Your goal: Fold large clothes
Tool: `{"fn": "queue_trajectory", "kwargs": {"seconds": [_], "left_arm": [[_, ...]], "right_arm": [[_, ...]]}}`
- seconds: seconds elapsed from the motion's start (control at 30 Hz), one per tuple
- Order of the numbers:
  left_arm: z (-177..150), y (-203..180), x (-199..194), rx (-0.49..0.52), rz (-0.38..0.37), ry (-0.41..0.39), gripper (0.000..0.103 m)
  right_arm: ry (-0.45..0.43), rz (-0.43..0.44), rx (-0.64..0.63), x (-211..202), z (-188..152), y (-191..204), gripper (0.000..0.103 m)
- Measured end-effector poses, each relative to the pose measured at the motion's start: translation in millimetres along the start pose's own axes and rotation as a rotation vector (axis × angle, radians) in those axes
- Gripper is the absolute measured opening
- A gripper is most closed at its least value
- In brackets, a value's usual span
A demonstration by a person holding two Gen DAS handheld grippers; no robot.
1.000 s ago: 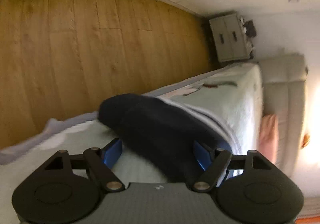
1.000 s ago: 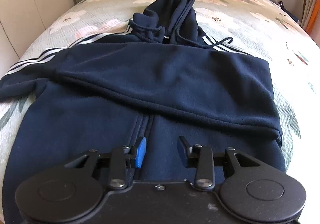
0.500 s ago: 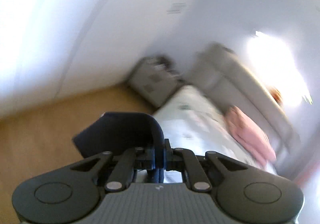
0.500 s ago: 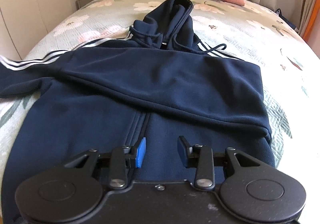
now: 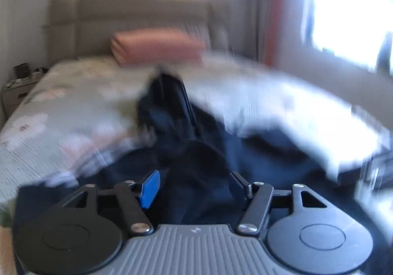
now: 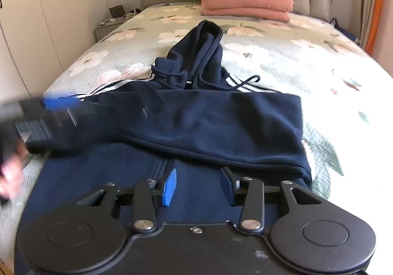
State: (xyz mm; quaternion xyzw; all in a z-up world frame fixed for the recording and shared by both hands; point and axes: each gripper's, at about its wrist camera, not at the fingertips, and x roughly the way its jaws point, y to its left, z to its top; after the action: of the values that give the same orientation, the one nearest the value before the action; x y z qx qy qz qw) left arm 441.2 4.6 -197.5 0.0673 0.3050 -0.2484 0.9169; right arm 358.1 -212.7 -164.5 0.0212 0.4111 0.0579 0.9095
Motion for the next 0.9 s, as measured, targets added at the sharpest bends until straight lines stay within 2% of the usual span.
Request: {"fn": "queue_trajectory", "kwargs": {"seconds": [0.03,0.1,0.2,0.23,0.3,0.33,0.5,0.6,0.73,0.77,0.8,0.83,0.9], "left_arm": [[-14.0,-5.0,9.1,0.026,0.026,0.038,0.059],[-37.5,-6.7,6.4,0.035,0.054,0.063,0.059],[-52.7,15.6,-12.7,-0.028,0.069,0.057,0.059],[-52.3,19.7,-20.0,-0.048,0.067,0.055,0.059],[-54.0,32.1,-24.9,-0.075,0.072,0.057,0.059],[-51.8,33.5,-42.0,-0.073,0.076,0.061,0.059],[-57.2,39.0,-38.3,-0.047,0.112,0.113,0.059],[-60.9,43.2,-41.8,-0.054,0.115,0.116,0.059],[-63.6,47.4,-42.8,-0.061,0.11,0.124,0.06],[-64.1,47.8,-42.9,-0.059,0.111,0.126,0.06],[-64.1,47.8,-43.1,-0.056,0.113,0.128,0.06],[-63.9,47.9,-43.2,-0.052,0.115,0.129,0.06],[-61.7,47.0,-46.0,-0.046,0.124,0.124,0.06]], "right_arm": [[0.006,0.011,0.004,6.5,2.3,-1.4,0.05],[0.008,0.036,0.013,19.2,8.0,-2.5,0.05],[0.008,0.074,0.057,44.9,17.7,-3.3,0.063],[0.016,0.098,0.085,55.4,21.5,-3.9,0.067],[0.038,0.153,0.152,76.3,28.9,-5.1,0.068],[0.049,0.181,0.179,85.7,32.2,-5.3,0.068],[0.096,0.274,0.322,120.2,39.7,-9.0,0.072],[0.098,0.284,0.34,131.1,40.0,-7.8,0.072],[0.149,0.335,0.346,146.9,37.1,1.7,0.075],[0.144,0.341,0.331,146.9,36.3,6.6,0.066],[0.12,0.326,0.294,143.4,36.6,13.0,0.05],[0.104,0.309,0.255,140.8,37.3,19.1,0.02],[0.058,0.293,0.215,129.7,40.5,25.1,0.018]]}}
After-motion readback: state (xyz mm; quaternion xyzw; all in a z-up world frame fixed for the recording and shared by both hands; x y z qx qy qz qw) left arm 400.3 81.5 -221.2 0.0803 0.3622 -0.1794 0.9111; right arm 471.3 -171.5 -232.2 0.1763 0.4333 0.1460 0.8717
